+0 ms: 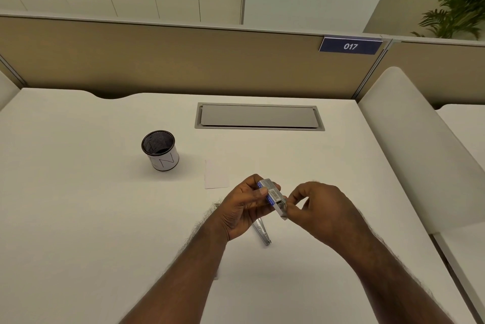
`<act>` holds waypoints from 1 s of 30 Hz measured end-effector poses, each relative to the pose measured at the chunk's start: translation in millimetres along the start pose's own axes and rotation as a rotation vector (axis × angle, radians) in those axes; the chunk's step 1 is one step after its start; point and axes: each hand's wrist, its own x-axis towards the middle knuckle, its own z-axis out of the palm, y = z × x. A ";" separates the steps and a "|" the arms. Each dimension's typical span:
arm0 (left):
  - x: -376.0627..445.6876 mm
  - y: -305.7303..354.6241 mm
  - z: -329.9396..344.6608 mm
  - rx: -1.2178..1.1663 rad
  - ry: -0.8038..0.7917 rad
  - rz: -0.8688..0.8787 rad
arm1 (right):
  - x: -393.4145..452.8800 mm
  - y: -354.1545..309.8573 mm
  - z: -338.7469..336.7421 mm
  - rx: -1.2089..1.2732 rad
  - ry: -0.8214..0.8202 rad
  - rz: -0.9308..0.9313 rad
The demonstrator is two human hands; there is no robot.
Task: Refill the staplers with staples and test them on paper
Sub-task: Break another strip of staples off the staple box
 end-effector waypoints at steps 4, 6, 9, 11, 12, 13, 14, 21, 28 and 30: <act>-1.0 1.2 0.2 -0.004 0.014 0.004 | -0.3 2.3 -0.7 0.050 -0.010 -0.027; -1.2 1.7 0.7 -0.015 0.007 0.004 | -0.9 3.9 0.1 0.069 -0.010 -0.048; -1.4 2.2 2.6 -0.032 -0.006 0.007 | -1.4 6.1 0.8 0.152 -0.017 -0.096; -1.6 1.7 2.9 -0.043 -0.011 0.008 | -0.3 6.9 0.8 0.226 -0.023 -0.124; -1.6 1.5 2.7 -0.051 -0.015 0.007 | 0.4 7.1 0.5 0.253 -0.018 -0.141; -1.5 1.1 2.3 -0.060 -0.022 0.006 | 1.0 7.7 0.5 0.267 -0.002 -0.158; -1.3 0.8 1.9 -0.070 -0.029 0.006 | 1.4 8.8 0.5 0.273 0.016 -0.167; -0.9 0.3 -0.5 -0.079 -0.005 0.003 | 0.4 14.0 -1.4 0.312 0.016 -0.138; -0.9 0.6 1.1 -0.065 -0.025 0.007 | -2.0 10.4 2.9 0.184 -0.024 -0.151; -1.0 0.5 0.4 -0.064 -0.020 0.009 | -3.0 10.6 2.5 0.161 -0.027 -0.164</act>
